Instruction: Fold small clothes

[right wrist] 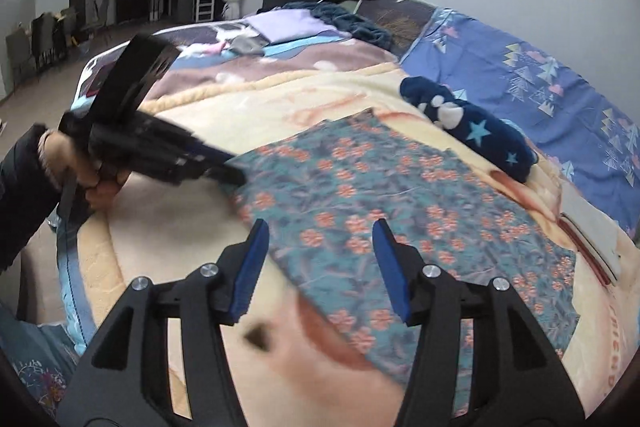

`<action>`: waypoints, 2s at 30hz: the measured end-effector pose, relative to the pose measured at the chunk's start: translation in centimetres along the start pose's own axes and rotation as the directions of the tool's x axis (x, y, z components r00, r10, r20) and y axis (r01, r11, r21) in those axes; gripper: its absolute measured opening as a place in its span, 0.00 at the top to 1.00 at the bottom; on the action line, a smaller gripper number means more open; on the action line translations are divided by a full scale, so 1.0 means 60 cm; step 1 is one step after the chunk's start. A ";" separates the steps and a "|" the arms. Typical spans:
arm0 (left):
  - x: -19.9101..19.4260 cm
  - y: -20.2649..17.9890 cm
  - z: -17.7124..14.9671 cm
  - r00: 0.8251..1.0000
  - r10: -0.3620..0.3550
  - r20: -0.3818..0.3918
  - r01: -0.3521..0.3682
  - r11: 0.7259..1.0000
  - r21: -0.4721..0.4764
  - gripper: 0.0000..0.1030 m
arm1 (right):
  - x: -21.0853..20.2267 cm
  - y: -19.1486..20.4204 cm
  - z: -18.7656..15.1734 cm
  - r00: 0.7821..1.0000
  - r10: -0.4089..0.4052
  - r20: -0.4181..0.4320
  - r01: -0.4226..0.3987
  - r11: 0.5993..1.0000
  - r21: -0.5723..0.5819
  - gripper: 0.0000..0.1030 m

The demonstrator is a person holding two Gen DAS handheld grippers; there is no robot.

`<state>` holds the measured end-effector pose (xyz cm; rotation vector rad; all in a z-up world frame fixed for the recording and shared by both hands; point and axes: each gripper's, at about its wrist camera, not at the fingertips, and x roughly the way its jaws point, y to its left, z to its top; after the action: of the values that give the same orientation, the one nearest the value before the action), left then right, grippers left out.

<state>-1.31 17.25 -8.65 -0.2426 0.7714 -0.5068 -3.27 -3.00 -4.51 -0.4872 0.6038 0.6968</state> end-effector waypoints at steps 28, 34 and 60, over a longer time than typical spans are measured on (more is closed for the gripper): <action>-0.065 0.033 -0.003 0.982 -0.141 0.123 0.152 0.985 -0.085 1.00 | 0.175 0.232 0.005 0.921 -0.335 0.199 0.390 0.776 -0.495 0.97; -0.044 0.094 0.023 0.993 -0.094 0.078 0.108 0.973 -0.204 0.69 | 0.156 0.210 0.013 0.946 -0.283 0.157 0.323 0.835 -0.445 0.97; 0.138 0.191 0.129 0.969 -0.229 0.088 0.245 0.879 -0.409 0.71 | 0.126 0.212 -0.007 0.919 -0.385 0.087 0.385 0.823 -0.418 0.51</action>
<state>13.20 22.93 -12.70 -0.7520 0.8133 -0.5627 -7.84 8.61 -12.44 -0.9924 0.3295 0.4344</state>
